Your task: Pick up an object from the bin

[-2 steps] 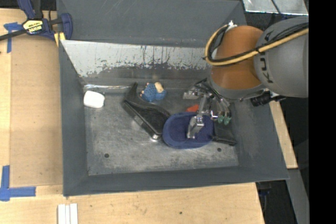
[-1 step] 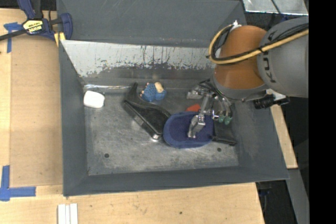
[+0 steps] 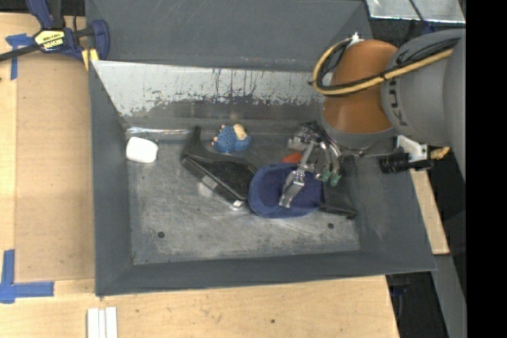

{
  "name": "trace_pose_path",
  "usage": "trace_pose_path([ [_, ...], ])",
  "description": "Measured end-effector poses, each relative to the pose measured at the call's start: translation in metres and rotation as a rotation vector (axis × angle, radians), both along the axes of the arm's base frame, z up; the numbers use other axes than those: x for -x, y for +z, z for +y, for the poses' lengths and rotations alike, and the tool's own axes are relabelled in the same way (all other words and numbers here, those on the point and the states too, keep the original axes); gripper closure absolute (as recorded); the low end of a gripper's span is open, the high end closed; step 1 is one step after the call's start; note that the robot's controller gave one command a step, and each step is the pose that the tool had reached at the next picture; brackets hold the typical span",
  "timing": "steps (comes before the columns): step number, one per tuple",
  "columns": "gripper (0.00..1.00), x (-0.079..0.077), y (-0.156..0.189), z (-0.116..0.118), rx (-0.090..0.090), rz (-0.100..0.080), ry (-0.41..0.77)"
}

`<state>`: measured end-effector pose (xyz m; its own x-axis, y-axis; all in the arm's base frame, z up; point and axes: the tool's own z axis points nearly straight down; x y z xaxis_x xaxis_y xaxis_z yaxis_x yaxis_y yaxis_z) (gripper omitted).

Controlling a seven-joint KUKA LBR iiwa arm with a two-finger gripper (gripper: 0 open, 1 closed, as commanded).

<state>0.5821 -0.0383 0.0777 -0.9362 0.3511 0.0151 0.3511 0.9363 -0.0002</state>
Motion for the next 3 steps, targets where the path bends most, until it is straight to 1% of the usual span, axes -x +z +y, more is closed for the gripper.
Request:
trace_pose_path([
  [1, 0.0, 0.0, 0.005, 0.0, 0.003, -0.004, 0.006],
  [2, 1.0, -0.002, 0.006, 0.0, 0.003, -0.007, 0.007],
  [3, 1.0, -0.003, 0.052, -0.002, 0.008, -0.021, 0.011],
])
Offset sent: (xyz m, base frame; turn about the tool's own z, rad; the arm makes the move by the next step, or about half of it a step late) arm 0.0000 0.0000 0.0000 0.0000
